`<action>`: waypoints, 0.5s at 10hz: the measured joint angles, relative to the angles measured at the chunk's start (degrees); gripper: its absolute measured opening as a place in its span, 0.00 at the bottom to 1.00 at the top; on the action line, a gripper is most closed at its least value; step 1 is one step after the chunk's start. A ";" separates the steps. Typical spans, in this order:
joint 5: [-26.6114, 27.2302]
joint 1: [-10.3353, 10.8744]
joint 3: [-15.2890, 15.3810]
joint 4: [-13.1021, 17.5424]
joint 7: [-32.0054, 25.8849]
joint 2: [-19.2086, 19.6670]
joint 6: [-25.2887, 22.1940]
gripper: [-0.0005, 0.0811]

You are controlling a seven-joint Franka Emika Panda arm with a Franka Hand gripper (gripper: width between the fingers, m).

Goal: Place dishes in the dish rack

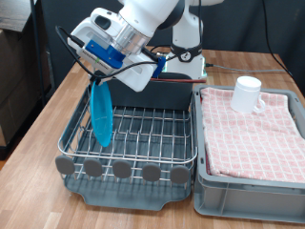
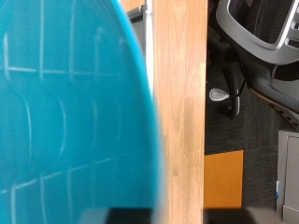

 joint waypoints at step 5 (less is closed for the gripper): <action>7.13 0.00 0.25 0.16 -3.97 0.00 0.71 0.58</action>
